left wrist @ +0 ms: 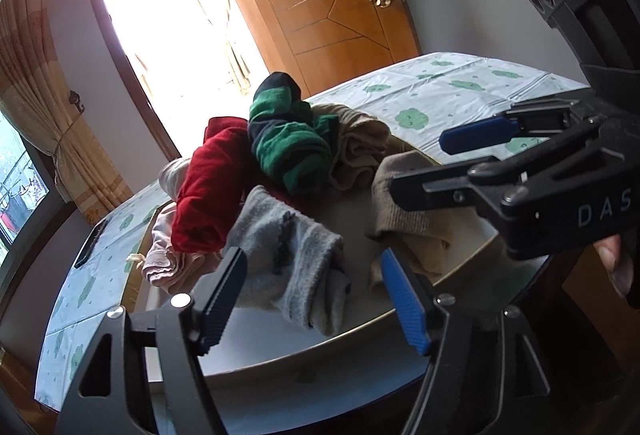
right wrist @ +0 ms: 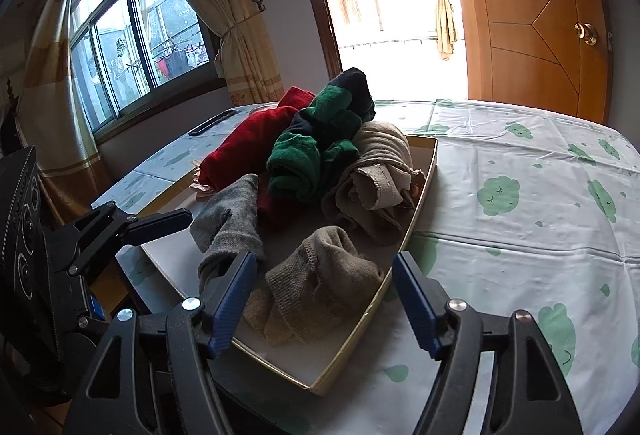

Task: Take underwear out of drawer
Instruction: 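Open the left tool over the tray while the right tool releases the beige sock, then move both open tools back down into the drawer toward the red socks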

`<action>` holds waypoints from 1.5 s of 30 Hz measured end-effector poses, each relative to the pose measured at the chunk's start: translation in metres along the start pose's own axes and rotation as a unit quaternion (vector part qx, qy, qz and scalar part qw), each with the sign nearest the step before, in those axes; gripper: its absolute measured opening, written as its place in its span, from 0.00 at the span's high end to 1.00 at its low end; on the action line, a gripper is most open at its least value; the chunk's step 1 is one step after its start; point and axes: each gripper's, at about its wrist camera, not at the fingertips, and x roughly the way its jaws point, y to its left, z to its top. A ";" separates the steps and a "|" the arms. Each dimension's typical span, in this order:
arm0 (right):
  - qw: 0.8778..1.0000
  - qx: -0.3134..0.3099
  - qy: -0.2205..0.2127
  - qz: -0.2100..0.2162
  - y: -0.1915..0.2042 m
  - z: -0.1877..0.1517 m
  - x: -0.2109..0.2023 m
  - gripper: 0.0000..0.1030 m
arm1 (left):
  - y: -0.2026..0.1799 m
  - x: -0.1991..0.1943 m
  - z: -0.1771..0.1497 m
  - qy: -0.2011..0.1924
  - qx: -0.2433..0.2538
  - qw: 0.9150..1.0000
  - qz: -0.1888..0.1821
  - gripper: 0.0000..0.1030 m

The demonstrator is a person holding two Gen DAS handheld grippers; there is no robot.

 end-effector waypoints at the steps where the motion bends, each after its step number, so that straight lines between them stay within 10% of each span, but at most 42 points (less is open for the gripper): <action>1: 1.000 -0.001 0.001 -0.001 0.001 0.000 0.000 0.30 | 0.000 -0.001 0.000 -0.001 0.000 1.000 0.002 0.27; 5: 1.000 -0.004 0.004 -0.006 0.003 -0.002 -0.001 0.30 | 0.001 -0.005 0.000 -0.009 0.000 1.000 0.012 0.12; 23: 1.000 0.009 -0.013 0.012 0.018 -0.028 -0.041 0.23 | 0.011 -0.045 -0.027 -0.022 -0.025 0.999 0.003 0.05; 45: 0.991 -0.062 0.091 0.078 0.102 -0.107 -0.032 0.22 | 0.035 -0.090 -0.106 0.030 -0.047 0.998 -0.005 0.03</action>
